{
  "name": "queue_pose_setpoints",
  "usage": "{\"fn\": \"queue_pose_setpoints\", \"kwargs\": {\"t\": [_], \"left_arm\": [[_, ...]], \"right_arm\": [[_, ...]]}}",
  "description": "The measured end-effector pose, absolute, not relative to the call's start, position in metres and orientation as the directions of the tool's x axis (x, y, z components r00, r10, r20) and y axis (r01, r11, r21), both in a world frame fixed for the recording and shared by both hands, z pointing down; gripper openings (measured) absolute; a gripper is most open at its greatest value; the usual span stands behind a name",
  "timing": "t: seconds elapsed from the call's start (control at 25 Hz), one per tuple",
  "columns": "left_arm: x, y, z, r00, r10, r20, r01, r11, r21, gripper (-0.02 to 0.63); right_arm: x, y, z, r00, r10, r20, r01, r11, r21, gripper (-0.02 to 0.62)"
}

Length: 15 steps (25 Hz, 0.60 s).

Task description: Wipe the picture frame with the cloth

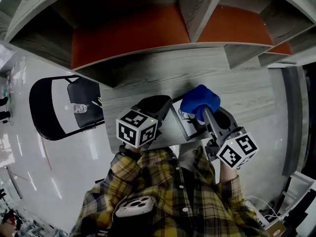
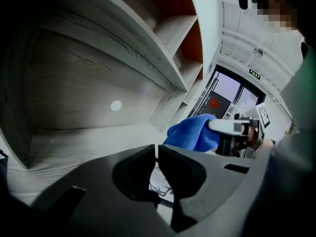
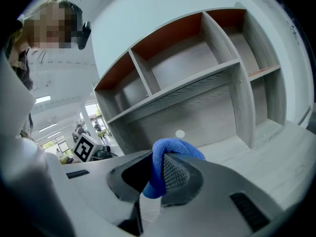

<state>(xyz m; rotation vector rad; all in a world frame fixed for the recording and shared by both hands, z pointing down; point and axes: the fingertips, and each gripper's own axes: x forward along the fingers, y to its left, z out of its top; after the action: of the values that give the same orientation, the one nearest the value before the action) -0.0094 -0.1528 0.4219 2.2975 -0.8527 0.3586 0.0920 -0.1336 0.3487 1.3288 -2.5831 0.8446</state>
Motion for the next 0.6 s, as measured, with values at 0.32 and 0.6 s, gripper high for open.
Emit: {"fn": "queue_pose_setpoints", "kwargs": {"t": [0.32,0.6], "left_arm": [[0.008,-0.141,0.489,0.758,-0.343,0.554,-0.627,-0.615,0.478,0.100],[0.009,-0.149,0.534,0.715,-0.297,0.633,-0.652,-0.610,0.451,0.115]], "right_arm": [[0.093,-0.108,0.368,-0.572,-0.726,0.381,-0.804,0.404,-0.437,0.049],[0.093,-0.089,0.393,-0.566,-0.713,0.413,-0.804,0.368,-0.467,0.049]]}}
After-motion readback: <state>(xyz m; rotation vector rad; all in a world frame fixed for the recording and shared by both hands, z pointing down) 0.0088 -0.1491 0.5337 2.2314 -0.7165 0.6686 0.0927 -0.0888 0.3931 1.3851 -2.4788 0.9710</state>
